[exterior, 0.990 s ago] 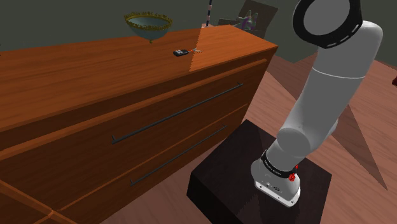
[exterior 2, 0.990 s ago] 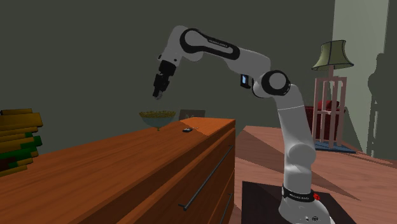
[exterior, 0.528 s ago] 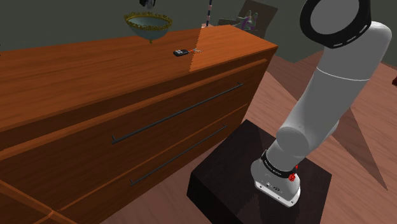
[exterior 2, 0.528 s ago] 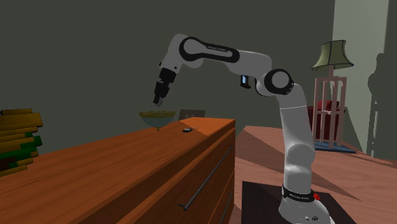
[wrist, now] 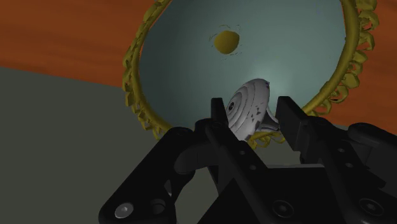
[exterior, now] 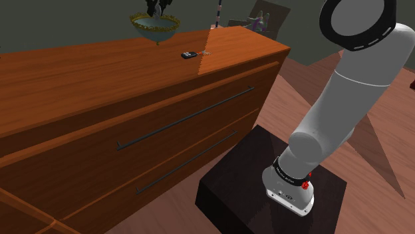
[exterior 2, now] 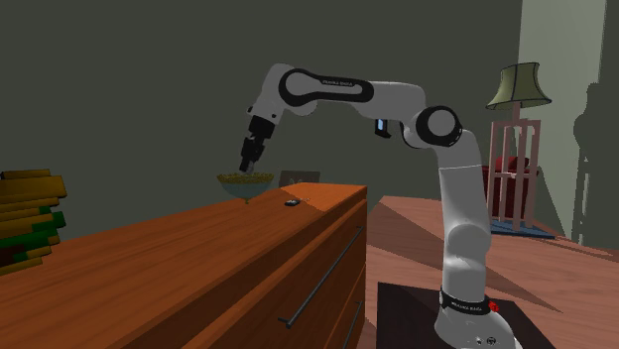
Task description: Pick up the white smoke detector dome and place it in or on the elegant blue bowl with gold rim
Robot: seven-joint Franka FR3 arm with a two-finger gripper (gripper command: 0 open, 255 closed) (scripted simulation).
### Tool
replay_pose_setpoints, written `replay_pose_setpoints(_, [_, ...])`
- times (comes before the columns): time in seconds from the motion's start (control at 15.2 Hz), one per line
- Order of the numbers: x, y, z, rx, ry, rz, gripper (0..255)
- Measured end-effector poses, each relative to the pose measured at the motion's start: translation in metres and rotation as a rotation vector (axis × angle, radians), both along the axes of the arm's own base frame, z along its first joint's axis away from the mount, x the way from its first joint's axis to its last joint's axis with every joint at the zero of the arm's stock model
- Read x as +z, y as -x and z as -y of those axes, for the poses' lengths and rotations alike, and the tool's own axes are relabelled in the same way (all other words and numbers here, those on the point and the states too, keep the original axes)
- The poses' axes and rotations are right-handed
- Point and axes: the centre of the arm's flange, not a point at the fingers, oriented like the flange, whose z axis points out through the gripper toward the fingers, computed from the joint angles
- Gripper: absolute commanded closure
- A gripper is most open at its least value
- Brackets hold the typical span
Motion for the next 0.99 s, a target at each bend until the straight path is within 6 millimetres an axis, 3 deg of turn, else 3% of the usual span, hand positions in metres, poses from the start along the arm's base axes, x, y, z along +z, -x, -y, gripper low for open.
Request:
replay_pose_setpoints(0.26, [0.0, 0.0, 0.0, 0.0, 0.0, 0.0, 255])
replay_pose_setpoints(0.33, [0.0, 0.0, 0.0, 0.0, 0.0, 0.0, 0])
replay_pose_setpoints(0.73, [0.0, 0.0, 0.0, 0.0, 0.0, 0.0, 0])
replay_pose_setpoints(0.99, [0.035, 0.014, 0.006, 0.0, 0.0, 0.002, 0])
